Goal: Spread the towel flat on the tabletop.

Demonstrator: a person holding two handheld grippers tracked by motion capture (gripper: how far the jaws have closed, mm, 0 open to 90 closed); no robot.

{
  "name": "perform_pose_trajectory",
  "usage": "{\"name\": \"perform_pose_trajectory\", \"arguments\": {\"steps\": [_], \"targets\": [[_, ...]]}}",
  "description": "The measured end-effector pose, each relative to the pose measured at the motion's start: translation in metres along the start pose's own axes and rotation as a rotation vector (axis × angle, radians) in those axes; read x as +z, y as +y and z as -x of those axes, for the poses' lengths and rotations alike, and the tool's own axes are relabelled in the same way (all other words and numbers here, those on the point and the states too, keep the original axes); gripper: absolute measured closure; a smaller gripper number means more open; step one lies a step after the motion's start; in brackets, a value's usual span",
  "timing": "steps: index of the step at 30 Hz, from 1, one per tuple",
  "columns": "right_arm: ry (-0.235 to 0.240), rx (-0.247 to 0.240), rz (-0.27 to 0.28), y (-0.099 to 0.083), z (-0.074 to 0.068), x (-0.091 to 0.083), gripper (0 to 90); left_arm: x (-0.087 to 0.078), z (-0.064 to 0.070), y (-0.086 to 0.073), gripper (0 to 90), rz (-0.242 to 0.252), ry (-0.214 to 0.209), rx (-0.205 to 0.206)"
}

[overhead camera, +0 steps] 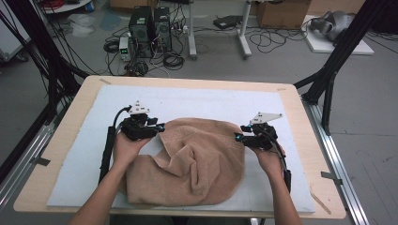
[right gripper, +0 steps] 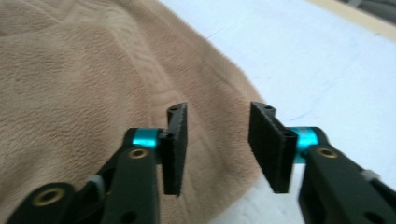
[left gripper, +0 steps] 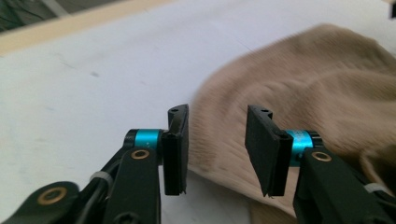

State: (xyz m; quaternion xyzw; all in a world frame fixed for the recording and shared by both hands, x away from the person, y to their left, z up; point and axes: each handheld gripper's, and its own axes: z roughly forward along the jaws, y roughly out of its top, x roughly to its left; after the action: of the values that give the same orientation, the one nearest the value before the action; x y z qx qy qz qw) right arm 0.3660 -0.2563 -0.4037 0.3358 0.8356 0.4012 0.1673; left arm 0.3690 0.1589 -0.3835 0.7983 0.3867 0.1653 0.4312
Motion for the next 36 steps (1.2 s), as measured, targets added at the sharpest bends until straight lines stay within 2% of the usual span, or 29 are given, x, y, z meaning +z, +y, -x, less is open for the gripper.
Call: {"name": "perform_pose_trajectory", "arguments": {"steps": [1,4,5,6,8,9,10,11,13,14,16,17,21,22,23,25,28,29,33,36], "targets": [[0.014,0.004,-0.007,-0.001,-0.001,0.001,52.8,0.003,0.003,-0.001,58.4,-0.016,-0.013,0.013],[0.031,-0.009,-0.03,-0.007,-0.004,0.004,50.0,0.013,0.018,-0.003,57.4,-0.057,-0.087,0.059],[0.034,-0.01,-0.033,-0.01,-0.006,0.003,48.5,0.016,0.022,-0.004,57.4,-0.076,-0.096,0.081],[0.038,-0.022,-0.032,-0.012,-0.007,0.003,48.4,0.016,0.022,-0.004,57.3,-0.076,-0.096,0.081],[0.055,-0.031,-0.05,-0.017,-0.01,0.003,48.4,0.023,0.028,-0.007,57.3,-0.146,-0.069,0.148],[0.062,-0.041,-0.063,-0.018,-0.01,0.003,48.4,0.032,0.028,-0.012,57.3,-0.228,-0.037,0.164],[0.068,-0.039,-0.081,-0.02,-0.011,0.004,49.0,0.037,0.026,-0.015,56.8,-0.256,-0.033,0.155],[0.074,-0.049,-0.085,-0.021,-0.011,0.005,50.1,0.037,0.026,-0.015,56.2,-0.256,-0.033,0.155],[0.084,-0.044,-0.102,-0.025,-0.011,0.009,51.3,0.044,0.022,-0.021,55.7,-0.295,-0.024,0.125],[0.087,-0.043,-0.117,-0.026,-0.011,0.011,52.1,0.046,0.019,-0.026,55.3,-0.282,-0.023,0.104],[0.088,-0.038,-0.152,-0.029,-0.01,0.018,54.3,0.046,0.019,-0.026,57.1,-0.278,-0.022,0.099],[0.09,-0.031,-0.149,-0.03,-0.01,0.019,56.1,0.045,0.019,-0.026,58.0,-0.282,-0.015,0.11],[0.081,-0.032,-0.146,-0.029,-0.008,0.02,63.0,0.046,0.019,-0.026,63.2,-0.277,-0.006,0.112],[0.082,-0.032,-0.147,-0.029,-0.008,0.02,66.4,0.046,0.019,-0.026,64.9,-0.275,-0.011,0.107],[0.092,-0.025,-0.143,-0.029,-0.007,0.02,76.2,0.046,0.017,-0.026,73.2,-0.272,-0.033,0.099],[0.102,-0.021,-0.14,-0.029,-0.006,0.021,82.5,0.045,0.017,-0.026,78.4,-0.271,-0.036,0.101],[0.107,-0.024,-0.142,-0.028,-0.005,0.021,85.3,0.045,0.017,-0.026,84.1,-0.267,-0.031,0.115],[0.106,-0.016,-0.143,-0.028,-0.005,0.021,85.8,0.045,0.017,-0.026,84.8,-0.268,-0.029,0.117],[0.096,-0.036,-0.134,-0.026,-0.007,0.018,86.3,0.041,0.015,-0.025,86.1,-0.262,-0.014,0.117],[0.093,-0.043,-0.109,-0.021,-0.007,0.013,86.3,0.036,0.013,-0.023,86.3,-0.232,0.005,0.118]]}}
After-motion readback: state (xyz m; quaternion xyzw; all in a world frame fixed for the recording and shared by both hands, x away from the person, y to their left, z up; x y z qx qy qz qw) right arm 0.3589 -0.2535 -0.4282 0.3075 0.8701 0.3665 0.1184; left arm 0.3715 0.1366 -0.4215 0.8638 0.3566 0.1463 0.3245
